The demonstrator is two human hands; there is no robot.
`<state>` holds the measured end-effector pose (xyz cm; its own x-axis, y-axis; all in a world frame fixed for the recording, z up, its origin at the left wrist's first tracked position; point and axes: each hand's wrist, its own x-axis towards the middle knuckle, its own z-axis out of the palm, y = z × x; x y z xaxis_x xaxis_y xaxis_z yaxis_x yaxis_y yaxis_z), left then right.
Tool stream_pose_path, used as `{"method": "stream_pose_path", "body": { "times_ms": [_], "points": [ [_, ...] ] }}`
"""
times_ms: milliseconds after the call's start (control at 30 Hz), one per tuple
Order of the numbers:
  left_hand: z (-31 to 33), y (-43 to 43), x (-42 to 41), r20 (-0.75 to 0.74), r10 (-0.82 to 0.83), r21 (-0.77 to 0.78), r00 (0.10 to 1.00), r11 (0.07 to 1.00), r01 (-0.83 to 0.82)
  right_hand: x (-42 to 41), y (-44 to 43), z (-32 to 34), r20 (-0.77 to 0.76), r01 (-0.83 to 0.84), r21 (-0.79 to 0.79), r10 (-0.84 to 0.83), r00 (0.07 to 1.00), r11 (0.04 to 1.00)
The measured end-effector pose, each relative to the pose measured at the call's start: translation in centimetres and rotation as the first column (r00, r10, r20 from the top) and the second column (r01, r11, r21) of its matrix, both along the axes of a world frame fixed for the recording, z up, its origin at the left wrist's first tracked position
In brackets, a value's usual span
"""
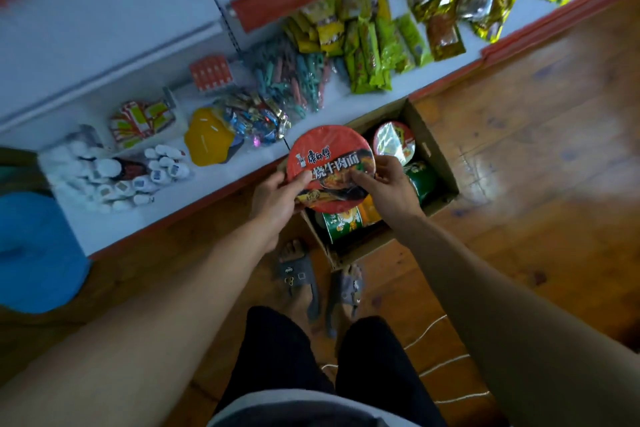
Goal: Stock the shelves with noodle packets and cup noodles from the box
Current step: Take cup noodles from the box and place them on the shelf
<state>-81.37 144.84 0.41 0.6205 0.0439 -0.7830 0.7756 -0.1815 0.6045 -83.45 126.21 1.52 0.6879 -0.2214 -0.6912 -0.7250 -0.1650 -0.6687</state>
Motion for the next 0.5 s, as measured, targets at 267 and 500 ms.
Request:
{"method": "stream_pose_path", "body": {
  "times_ms": [267, 500],
  "points": [
    [9.5, 3.6, -4.1, 0.056, 0.146, -0.051, 0.988, 0.988, -0.143, -2.2, 3.6, 9.2, 0.125, -0.147, 0.111, 0.133, 0.983, 0.983],
    [18.0, 7.0, -6.8, 0.210, 0.250, -0.070, 0.945, 0.968, -0.241, -2.6, 6.6, 17.5, 0.271, -0.282, 0.041, 0.261, 0.926, 0.959]
  ]
}}
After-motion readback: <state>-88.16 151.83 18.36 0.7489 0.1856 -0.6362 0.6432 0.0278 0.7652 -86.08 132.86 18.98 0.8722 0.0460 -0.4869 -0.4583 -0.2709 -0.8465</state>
